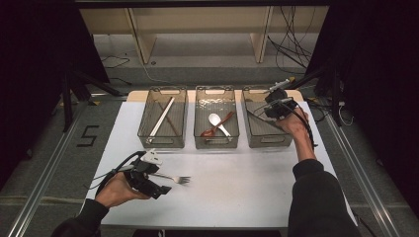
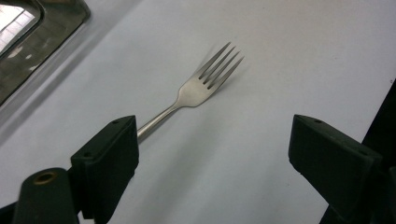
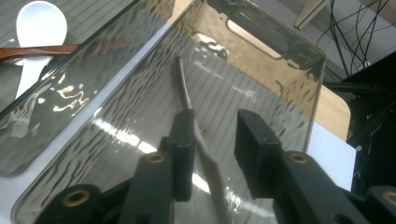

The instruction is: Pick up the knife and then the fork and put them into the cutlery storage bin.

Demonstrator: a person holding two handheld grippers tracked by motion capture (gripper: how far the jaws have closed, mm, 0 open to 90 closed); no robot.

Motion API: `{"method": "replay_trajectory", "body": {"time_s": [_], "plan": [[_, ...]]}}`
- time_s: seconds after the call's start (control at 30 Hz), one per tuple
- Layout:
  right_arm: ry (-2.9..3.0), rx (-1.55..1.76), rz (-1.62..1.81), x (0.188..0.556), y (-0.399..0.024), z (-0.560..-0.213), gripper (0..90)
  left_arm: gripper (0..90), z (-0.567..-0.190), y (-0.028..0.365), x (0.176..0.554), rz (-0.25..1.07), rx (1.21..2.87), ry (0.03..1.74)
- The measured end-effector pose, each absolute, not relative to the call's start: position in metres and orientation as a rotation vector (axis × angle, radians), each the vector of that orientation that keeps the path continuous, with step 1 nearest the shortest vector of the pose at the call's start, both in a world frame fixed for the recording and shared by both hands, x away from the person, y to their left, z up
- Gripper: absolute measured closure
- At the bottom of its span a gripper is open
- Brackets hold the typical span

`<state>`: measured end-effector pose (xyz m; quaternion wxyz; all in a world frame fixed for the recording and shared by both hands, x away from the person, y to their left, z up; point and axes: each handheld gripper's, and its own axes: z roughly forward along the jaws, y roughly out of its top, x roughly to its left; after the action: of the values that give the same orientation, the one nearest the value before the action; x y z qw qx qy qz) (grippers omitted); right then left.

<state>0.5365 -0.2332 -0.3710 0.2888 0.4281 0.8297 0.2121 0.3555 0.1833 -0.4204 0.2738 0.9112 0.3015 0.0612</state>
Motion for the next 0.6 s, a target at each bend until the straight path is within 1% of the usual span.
{"method": "replay_trajectory", "body": {"time_s": [0.13, 0.27, 0.47, 0.6], "plan": [[2.224, 1.149, 0.575, 0.531, -0.239, -0.368, 63.1, 15.8, -0.42, 0.183, 0.356, 0.169, 2.453, 0.809], [2.242, 1.159, 0.62, 0.522, -0.24, -0.363, 55.4, 15.8, -0.418, 0.182, 0.357, 0.175, 2.445, 0.816], [2.296, 1.199, 0.687, 0.502, -0.238, -0.359, 41.6, 15.8, -0.416, 0.183, 0.361, 0.185, 2.45, 0.81], [2.327, 1.204, 0.761, 0.481, -0.239, -0.357, 36.8, 15.8, -0.415, 0.185, 0.366, 0.191, 2.46, 0.802]]}}
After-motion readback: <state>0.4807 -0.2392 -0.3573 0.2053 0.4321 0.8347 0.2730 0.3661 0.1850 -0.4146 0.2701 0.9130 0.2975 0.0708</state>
